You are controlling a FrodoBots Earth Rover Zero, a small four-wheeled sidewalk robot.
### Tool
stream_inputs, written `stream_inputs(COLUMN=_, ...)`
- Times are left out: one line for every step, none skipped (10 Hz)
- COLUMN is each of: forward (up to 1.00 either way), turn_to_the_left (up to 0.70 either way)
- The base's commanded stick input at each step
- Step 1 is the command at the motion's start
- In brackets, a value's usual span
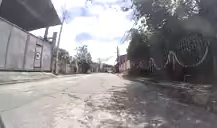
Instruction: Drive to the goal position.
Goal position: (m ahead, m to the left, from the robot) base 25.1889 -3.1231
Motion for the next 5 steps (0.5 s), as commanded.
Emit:
stream_inputs(forward=0.7, turn_to_the_left=0.0)
stream_inputs(forward=0.7, turn_to_the_left=0.0)
stream_inputs(forward=0.7, turn_to_the_left=0.0)
stream_inputs(forward=0.7, turn_to_the_left=0.0)
stream_inputs(forward=0.7, turn_to_the_left=0.0)
